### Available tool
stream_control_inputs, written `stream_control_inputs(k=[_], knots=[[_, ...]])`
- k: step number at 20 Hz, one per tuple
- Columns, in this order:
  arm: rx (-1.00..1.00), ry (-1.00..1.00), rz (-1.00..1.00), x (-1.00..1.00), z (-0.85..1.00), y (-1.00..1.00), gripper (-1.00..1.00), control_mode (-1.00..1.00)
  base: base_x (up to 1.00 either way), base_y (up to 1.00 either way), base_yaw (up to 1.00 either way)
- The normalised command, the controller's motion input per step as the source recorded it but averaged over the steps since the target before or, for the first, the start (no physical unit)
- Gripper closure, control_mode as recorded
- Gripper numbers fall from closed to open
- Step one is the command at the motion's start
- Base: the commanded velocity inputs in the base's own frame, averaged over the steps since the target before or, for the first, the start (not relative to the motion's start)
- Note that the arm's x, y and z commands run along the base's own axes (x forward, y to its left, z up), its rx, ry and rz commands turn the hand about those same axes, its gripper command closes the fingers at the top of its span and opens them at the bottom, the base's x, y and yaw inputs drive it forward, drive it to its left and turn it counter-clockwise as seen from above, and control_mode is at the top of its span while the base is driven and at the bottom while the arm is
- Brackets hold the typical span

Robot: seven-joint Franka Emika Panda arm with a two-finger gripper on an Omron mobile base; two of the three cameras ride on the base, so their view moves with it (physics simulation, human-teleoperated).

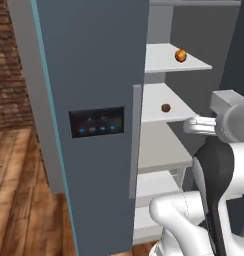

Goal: Retrieve the peach and pear from the fridge and place them into the bowl on the dining table.

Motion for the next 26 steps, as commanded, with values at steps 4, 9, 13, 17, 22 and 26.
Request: stream_control_inputs(k=[4, 9, 13, 17, 22, 26], knots=[[0.00, 0.00, 0.00, 0.00, 0.00, 0.00, -1.00, 1.00, 0.82, -0.16, -0.03], [0.00, 0.00, 0.00, 0.00, 0.00, 0.00, -1.00, 1.00, 0.70, -0.22, -0.05], [0.00, 0.00, 0.00, 0.00, 0.00, 0.00, -1.00, 1.00, 0.55, -0.33, -0.06], [0.00, 0.00, 0.00, 0.00, 0.00, 0.00, -1.00, 1.00, 0.36, -0.50, -0.08], [0.00, 0.00, 0.00, 0.00, 0.00, 0.00, -1.00, 1.00, 0.13, -0.63, -0.08], [0.00, 0.00, 0.00, 0.00, 0.00, 0.00, -1.00, 1.00, -0.18, -0.62, -0.13]])
